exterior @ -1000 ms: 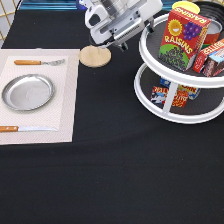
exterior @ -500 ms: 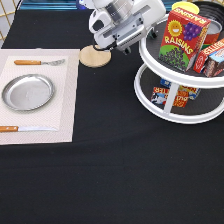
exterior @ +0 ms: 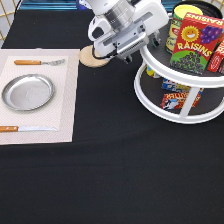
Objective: Pick up the bowl from the lazy Susan and put bowl on the plate
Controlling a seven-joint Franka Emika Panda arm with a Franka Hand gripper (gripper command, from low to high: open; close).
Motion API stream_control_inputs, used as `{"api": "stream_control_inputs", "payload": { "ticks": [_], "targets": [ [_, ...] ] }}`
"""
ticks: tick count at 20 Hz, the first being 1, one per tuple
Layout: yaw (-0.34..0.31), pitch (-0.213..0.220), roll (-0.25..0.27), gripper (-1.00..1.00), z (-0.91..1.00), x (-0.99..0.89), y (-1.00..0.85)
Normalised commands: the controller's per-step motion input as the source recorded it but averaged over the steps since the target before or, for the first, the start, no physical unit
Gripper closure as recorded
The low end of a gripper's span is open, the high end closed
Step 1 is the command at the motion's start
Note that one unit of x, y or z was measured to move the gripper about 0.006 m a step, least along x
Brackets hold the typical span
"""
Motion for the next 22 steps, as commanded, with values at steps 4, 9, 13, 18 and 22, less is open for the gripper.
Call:
{"api": "stream_control_inputs", "payload": {
  "ticks": [4,9,13,18,22],
  "targets": [
    [-0.005,-0.005,-0.02,-1.0,0.53,-0.11,-0.01],
    [-0.087,-0.044,-0.073,-1.0,0.72,-0.61,0.03],
    [-0.087,-0.039,-0.094,-1.0,0.51,-0.72,0.13],
    [-0.086,-0.008,-0.116,-1.0,0.09,-0.72,0.32],
    [-0.085,0.002,-0.115,-1.0,-0.04,-0.53,0.51]
  ]
}}
